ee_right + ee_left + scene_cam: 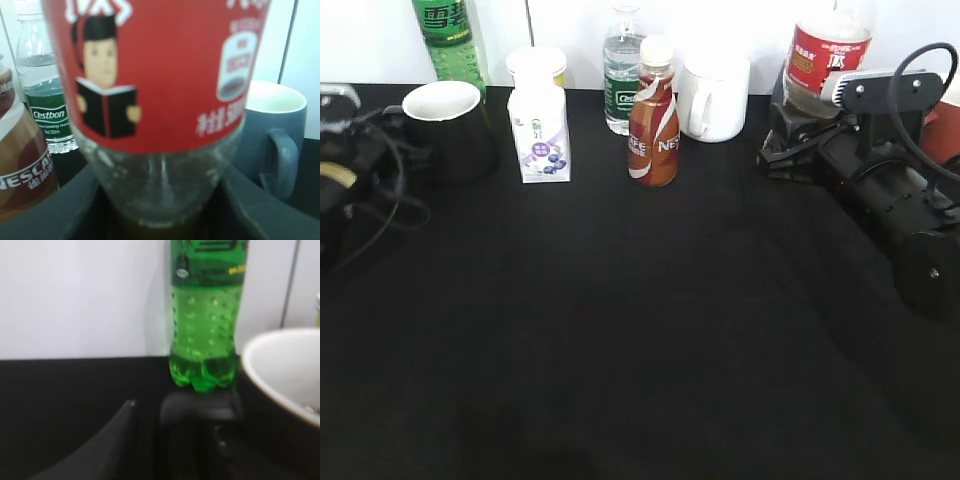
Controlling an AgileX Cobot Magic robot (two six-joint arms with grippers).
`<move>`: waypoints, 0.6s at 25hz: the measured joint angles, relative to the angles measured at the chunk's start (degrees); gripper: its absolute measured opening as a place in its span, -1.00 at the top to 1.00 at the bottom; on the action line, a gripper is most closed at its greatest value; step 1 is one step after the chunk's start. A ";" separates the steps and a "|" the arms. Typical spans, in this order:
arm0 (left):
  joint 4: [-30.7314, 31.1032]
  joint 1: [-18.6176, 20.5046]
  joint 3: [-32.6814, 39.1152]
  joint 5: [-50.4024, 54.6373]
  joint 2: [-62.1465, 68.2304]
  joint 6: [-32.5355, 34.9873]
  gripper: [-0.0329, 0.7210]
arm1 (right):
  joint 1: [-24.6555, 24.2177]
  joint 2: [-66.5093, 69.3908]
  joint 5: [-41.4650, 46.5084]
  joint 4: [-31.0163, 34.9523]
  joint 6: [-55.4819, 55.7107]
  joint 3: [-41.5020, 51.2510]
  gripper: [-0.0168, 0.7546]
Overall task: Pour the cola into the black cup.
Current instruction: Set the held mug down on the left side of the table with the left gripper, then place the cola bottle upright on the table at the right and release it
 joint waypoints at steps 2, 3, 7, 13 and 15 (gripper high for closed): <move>0.12 0.00 4.77 -1.98 -2.45 -0.05 0.05 | 0.00 0.11 0.00 0.00 -0.07 -1.28 0.01; 0.18 0.00 7.77 -2.81 -4.00 -0.05 0.05 | 0.00 0.71 -0.19 0.00 -0.60 -2.73 0.01; 0.12 0.00 20.36 -2.92 -15.66 -0.05 0.05 | 0.00 8.51 -0.24 2.04 -1.38 -10.36 0.01; 0.07 0.00 25.23 5.67 -31.12 -0.10 0.05 | -2.09 16.44 -0.72 3.71 -2.24 -15.49 0.00; 0.07 0.00 25.23 6.22 -32.46 -0.10 0.04 | -2.09 16.74 -1.52 3.72 -2.33 -15.63 -0.23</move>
